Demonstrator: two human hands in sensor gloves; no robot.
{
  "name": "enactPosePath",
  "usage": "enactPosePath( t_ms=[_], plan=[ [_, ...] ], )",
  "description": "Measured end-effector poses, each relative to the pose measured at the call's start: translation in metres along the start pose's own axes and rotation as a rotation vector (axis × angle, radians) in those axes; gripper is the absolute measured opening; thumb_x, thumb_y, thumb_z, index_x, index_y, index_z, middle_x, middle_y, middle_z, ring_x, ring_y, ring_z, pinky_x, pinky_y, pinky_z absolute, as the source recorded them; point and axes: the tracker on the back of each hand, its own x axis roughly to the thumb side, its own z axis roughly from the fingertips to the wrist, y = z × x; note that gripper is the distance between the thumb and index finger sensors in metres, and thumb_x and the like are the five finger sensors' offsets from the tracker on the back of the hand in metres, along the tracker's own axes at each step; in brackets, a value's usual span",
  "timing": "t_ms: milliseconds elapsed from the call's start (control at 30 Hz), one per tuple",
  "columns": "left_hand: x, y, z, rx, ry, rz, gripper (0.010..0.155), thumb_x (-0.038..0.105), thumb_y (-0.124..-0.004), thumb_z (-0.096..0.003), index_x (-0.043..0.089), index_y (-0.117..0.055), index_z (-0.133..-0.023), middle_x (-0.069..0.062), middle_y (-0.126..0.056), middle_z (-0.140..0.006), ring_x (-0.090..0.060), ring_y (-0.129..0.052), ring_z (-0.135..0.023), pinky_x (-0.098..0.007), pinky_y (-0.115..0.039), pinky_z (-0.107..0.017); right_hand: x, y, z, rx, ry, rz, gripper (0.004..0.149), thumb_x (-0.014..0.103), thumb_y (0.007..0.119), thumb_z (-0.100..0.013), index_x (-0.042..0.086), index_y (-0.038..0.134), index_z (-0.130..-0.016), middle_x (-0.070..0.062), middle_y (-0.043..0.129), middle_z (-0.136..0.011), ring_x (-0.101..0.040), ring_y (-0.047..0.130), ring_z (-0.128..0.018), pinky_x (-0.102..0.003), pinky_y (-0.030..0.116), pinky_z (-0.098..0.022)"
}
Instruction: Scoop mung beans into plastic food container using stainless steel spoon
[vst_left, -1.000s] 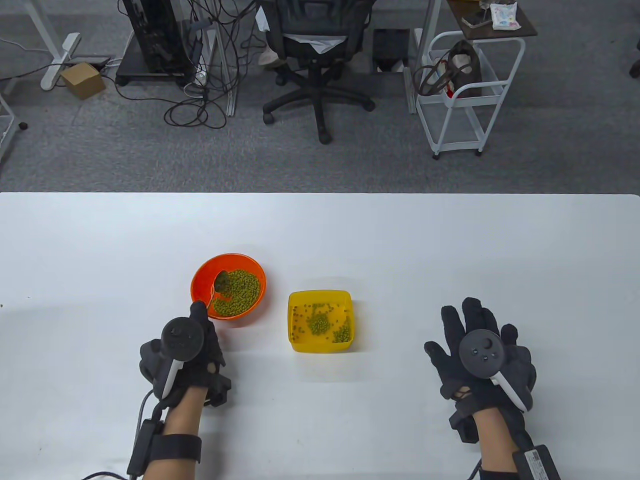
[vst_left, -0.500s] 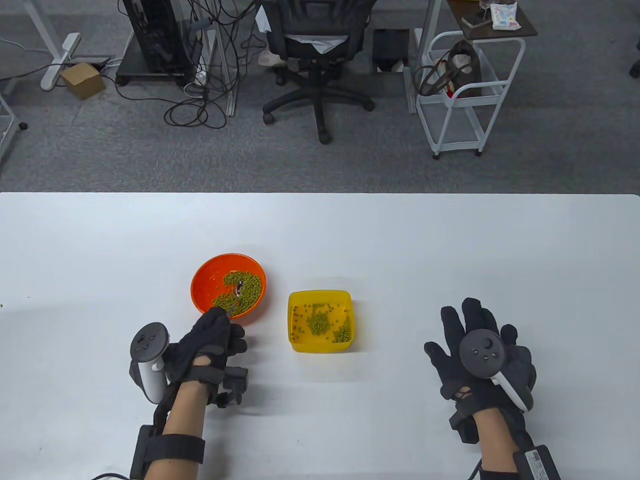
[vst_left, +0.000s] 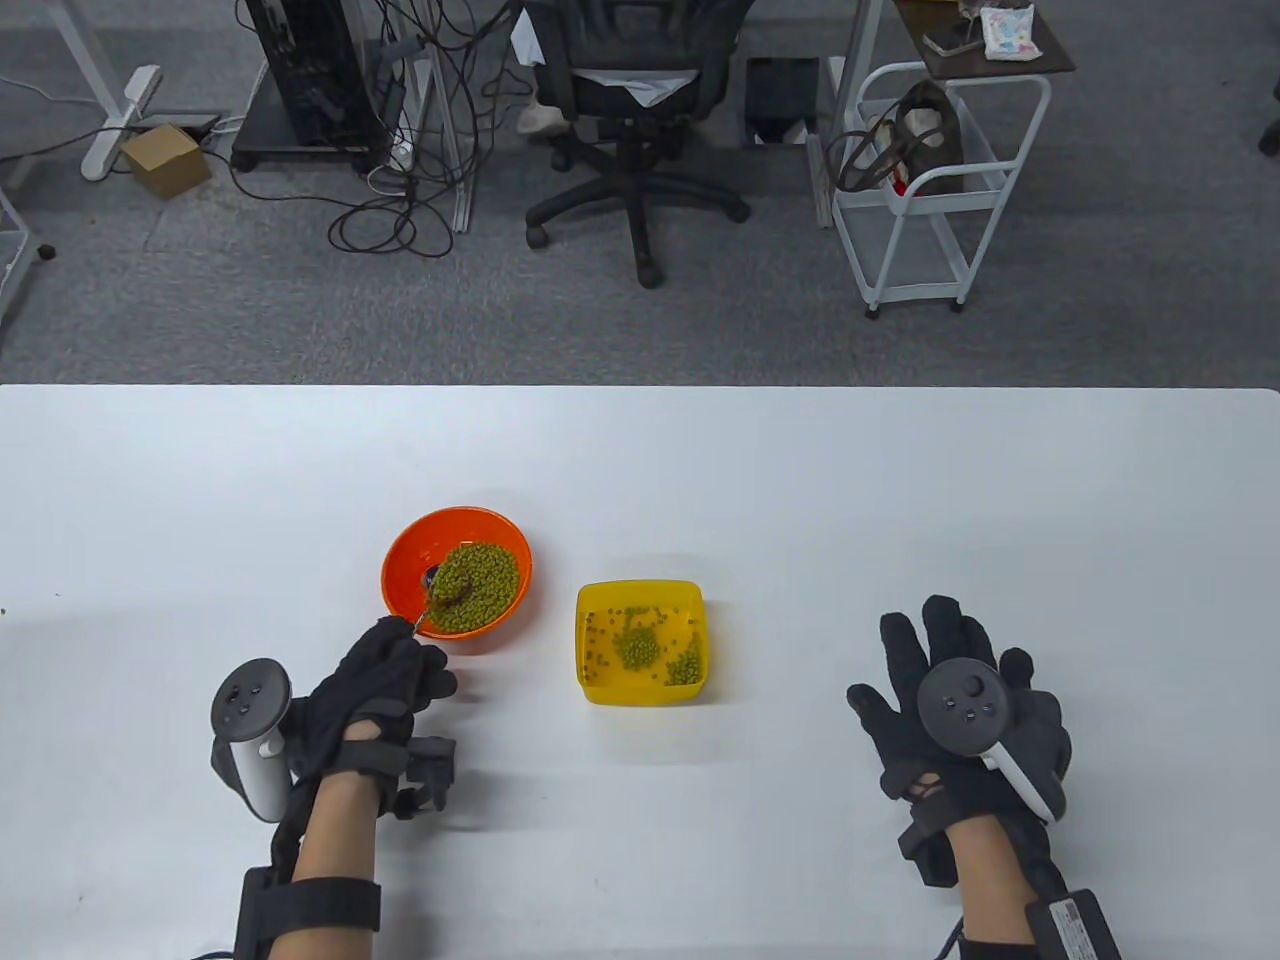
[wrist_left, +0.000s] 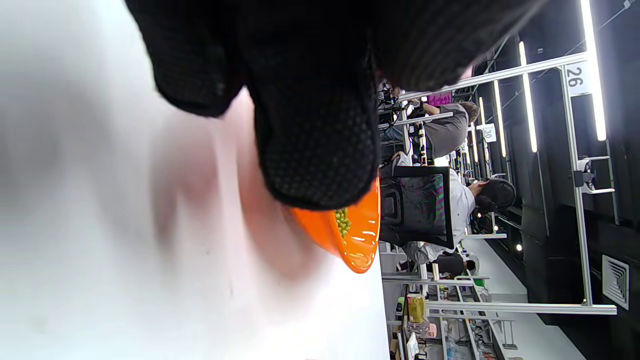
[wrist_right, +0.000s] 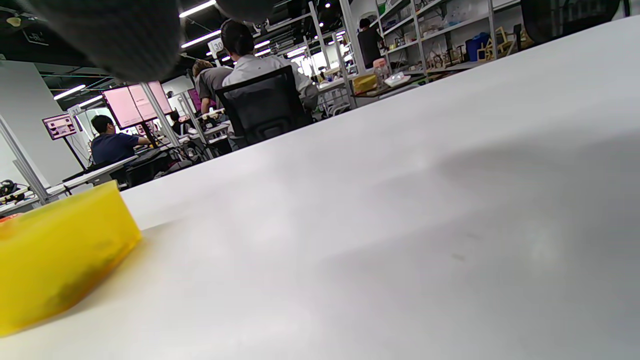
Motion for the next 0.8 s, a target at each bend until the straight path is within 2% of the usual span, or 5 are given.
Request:
enactPosePath(
  t_ms=[267, 533, 767, 800],
  plan=[
    [-0.005, 0.0, 0.001, -0.019, 0.019, 0.088, 0.053, 0.032, -0.084, -0.0447, 0.02, -0.071, -0.095, -0.002, -0.1, -0.075, -0.008, -0.114, -0.05, -0.042, -0.087, -0.055, 0.0, 0.0, 0.0, 0.002, 0.002, -0.001, 0.076, 0.059, 0.074, -0.05, 0.034, 0.034, -0.109, 0.003, 0.001, -0.113, -0.03, 0.011, -0.107, -0.065, 0.001, -0.069],
    [-0.003, -0.001, 0.003, -0.037, 0.007, 0.073, 0.051, 0.032, -0.085, -0.0442, 0.021, -0.074, -0.092, -0.001, -0.102, -0.072, -0.007, -0.115, -0.048, -0.04, -0.088, -0.056, 0.0, 0.001, -0.001, 0.007, 0.002, 0.003, 0.077, 0.059, 0.075, -0.049, 0.033, 0.034, -0.109, 0.003, 0.001, -0.113, -0.03, 0.011, -0.107, -0.065, 0.001, -0.069],
    [0.011, -0.017, 0.006, -0.212, -0.075, 0.073, 0.05, 0.033, -0.085, -0.0447, 0.024, -0.075, -0.092, 0.002, -0.103, -0.073, -0.004, -0.116, -0.048, -0.039, -0.088, -0.058, 0.001, 0.001, -0.001, 0.01, 0.002, 0.006, 0.077, 0.059, 0.075, -0.049, 0.033, 0.034, -0.109, 0.003, 0.0, -0.113, -0.03, 0.011, -0.107, -0.065, 0.001, -0.069],
    [0.013, -0.022, 0.007, -0.266, -0.084, 0.072, 0.05, 0.033, -0.085, -0.0446, 0.024, -0.075, -0.092, 0.002, -0.103, -0.073, -0.004, -0.116, -0.048, -0.038, -0.088, -0.058, 0.001, 0.001, -0.001, 0.01, 0.002, 0.006, 0.077, 0.059, 0.075, -0.049, 0.033, 0.034, -0.109, 0.003, 0.0, -0.113, -0.03, 0.01, -0.107, -0.065, 0.001, -0.069]
  ],
)
